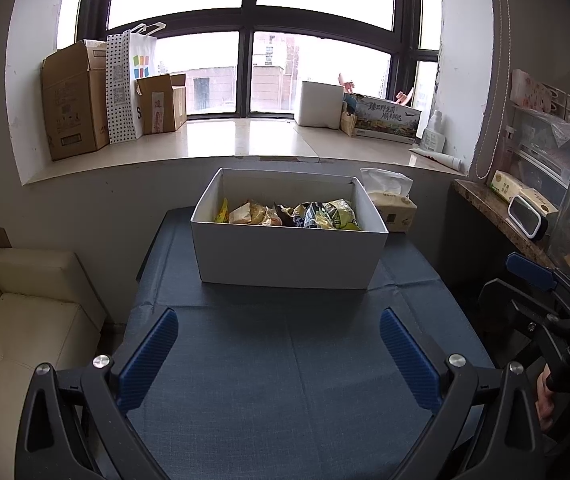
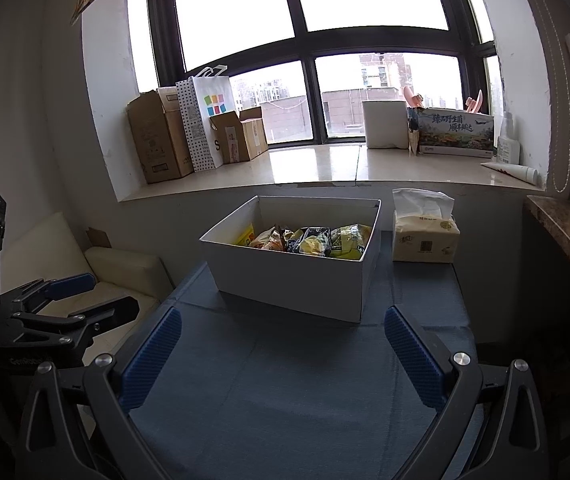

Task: Organize snacks

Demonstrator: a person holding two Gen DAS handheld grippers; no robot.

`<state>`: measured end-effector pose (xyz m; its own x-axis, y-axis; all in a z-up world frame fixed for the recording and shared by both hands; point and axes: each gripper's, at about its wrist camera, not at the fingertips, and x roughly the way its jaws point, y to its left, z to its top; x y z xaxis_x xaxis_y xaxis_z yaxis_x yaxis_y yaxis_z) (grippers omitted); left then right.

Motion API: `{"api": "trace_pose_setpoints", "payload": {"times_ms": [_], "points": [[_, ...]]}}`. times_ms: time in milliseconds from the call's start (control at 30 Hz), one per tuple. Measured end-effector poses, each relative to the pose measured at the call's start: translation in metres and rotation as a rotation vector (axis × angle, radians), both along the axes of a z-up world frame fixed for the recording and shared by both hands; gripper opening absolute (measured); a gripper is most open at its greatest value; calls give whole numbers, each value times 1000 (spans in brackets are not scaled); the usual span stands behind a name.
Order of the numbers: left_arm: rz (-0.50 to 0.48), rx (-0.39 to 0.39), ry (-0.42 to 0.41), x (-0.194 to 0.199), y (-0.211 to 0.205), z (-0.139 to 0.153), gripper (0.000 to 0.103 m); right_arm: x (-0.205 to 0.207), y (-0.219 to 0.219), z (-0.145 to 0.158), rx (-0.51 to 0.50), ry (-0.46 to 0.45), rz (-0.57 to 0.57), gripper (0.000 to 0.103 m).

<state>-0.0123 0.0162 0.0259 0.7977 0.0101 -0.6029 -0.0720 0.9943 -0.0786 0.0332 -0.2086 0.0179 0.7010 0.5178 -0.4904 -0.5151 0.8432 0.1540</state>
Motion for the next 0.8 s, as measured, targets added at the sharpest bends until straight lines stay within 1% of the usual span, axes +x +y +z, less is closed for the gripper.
{"api": "trace_pose_setpoints", "payload": {"times_ms": [800], "points": [[-5, -2, 7, 0, -1, -1, 103, -1, 2, 0, -1, 2, 7, 103]]}}
